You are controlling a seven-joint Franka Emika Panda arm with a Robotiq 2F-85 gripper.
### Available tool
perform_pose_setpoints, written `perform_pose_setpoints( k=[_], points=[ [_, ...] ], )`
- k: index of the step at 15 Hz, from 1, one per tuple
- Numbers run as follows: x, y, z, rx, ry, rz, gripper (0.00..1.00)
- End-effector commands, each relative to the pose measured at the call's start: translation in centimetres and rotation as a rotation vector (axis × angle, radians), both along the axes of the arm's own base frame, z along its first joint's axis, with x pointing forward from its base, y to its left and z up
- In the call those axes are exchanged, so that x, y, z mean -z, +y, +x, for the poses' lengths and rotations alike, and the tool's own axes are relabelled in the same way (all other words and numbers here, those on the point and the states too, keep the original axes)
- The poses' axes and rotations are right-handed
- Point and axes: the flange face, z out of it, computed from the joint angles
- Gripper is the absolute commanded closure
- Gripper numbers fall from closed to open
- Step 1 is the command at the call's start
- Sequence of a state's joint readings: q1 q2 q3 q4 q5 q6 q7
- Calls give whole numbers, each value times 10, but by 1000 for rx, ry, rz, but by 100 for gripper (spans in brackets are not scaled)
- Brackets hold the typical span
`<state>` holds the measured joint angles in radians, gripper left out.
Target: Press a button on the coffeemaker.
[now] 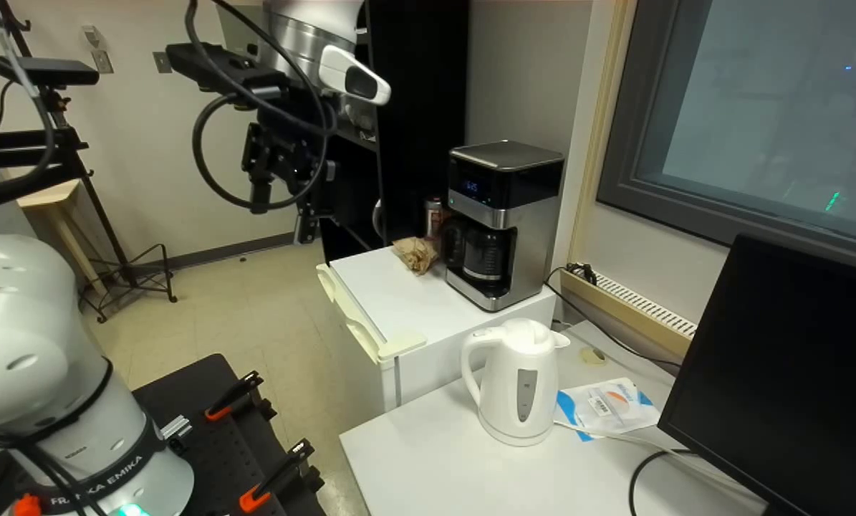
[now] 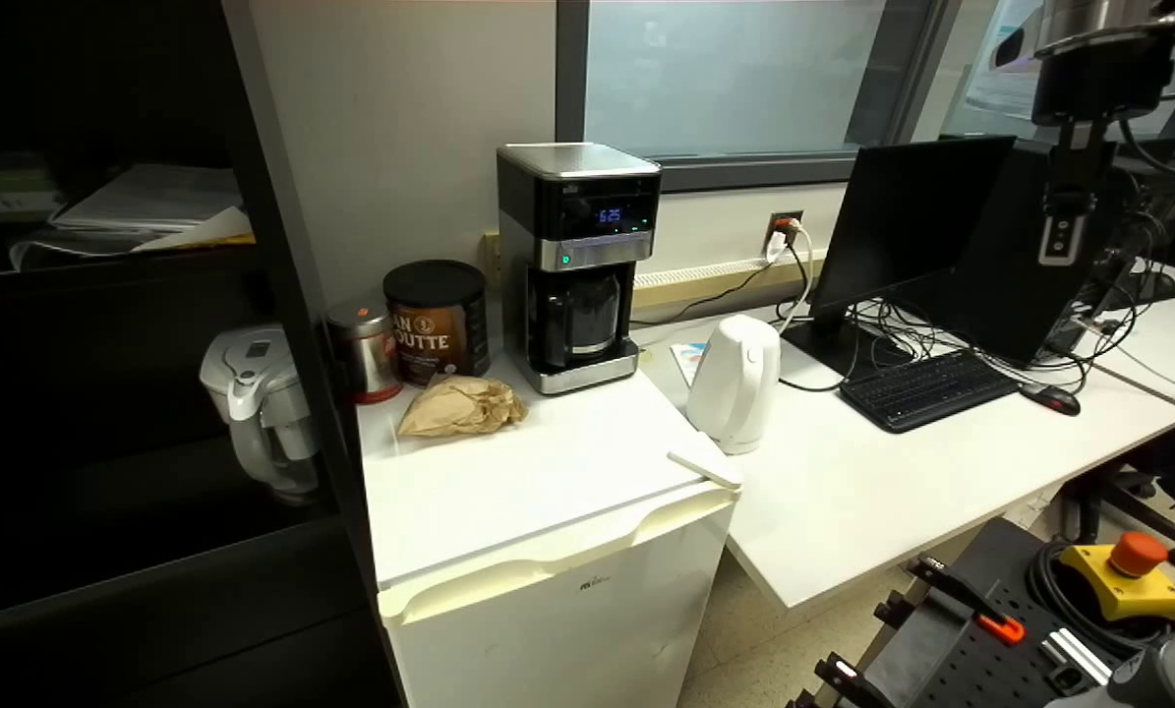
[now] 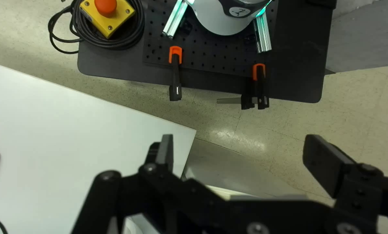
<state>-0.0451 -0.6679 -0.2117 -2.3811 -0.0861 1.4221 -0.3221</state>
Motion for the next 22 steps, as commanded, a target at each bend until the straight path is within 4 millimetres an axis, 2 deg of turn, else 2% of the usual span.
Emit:
perform_pose_setpoints(
  k=[1, 8, 15, 22],
  points=[
    [4, 10, 19, -47, -41, -43, 0],
    [20, 52, 65, -198, -192, -166, 0],
    [53, 106, 107, -368, -428, -308, 0],
    [79, 145, 141, -461, -651, -520, 0]
  ],
)
